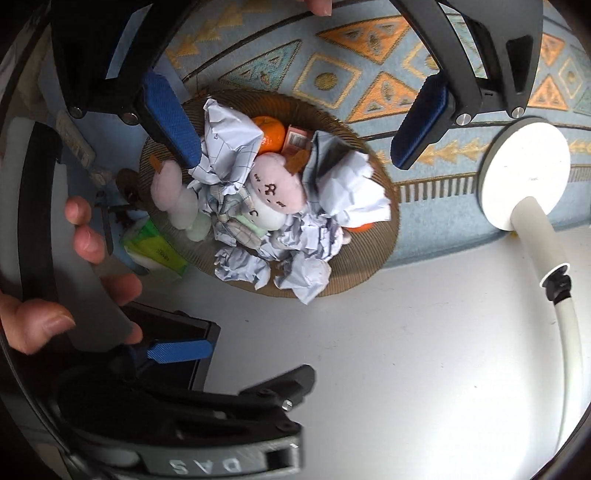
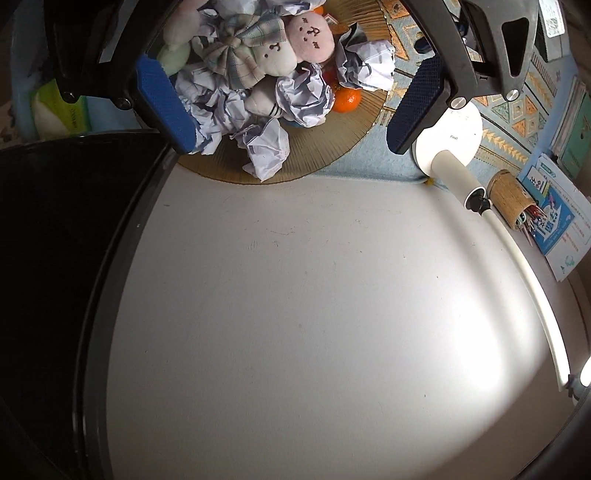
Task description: Organize objects
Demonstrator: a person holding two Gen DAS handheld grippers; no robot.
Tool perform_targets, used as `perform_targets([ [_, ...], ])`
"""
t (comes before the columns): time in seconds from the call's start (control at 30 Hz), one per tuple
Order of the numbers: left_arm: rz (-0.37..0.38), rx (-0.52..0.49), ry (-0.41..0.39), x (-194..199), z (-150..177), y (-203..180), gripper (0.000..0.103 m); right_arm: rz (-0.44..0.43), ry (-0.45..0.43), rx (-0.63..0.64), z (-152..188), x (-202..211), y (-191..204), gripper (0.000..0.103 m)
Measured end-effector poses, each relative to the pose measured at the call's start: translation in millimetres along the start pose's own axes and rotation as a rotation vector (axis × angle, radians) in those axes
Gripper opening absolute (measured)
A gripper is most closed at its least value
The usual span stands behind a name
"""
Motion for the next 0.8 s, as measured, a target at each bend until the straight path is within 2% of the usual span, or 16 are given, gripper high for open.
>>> perform_targets([
  [0.17, -0.126, -0.069, -0.032, 70, -1, 38, 0.103, -0.018, -0.065, -0.007, 14, 57, 32, 0.103],
  [0.27, -0.231, -0.053, -0.031, 112, -2, 89, 0.103, -0.042, -0.062, -0.029, 39, 81, 58, 0.103],
  [0.37, -0.309, -0.023, 0.005, 150, 17, 133, 0.102, -0.082, -0.044, -0.098, 84, 92, 90, 0.103],
  [0.47, -0.373, -0.015, 0.077, 172, 57, 163, 0.103, -0.127, 0.009, -0.149, 146, 88, 118, 0.103],
  [0.53, -0.4, 0.021, 0.077, 184, 87, 180, 0.103, -0.117, 0.029, -0.158, 192, 84, 131, 0.103],
  [0.63, -0.391, 0.106, 0.098, 189, 132, 197, 0.103, -0.03, 0.099, -0.132, 244, 71, 145, 0.103],
  [0.8, -0.36, 0.186, 0.158, 172, 184, 202, 0.103, 0.076, 0.161, -0.105, 295, 54, 153, 0.103],
])
Point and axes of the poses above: each gripper's, at about its wrist camera, not at the fingertips, and x roughly against the way its jaws point, y to its left, z to its underside, the point moved 3 cm from there along -x, roughly the way its jaws point, and after that the axes turned 1 degree about z, right-handed, at the moved point
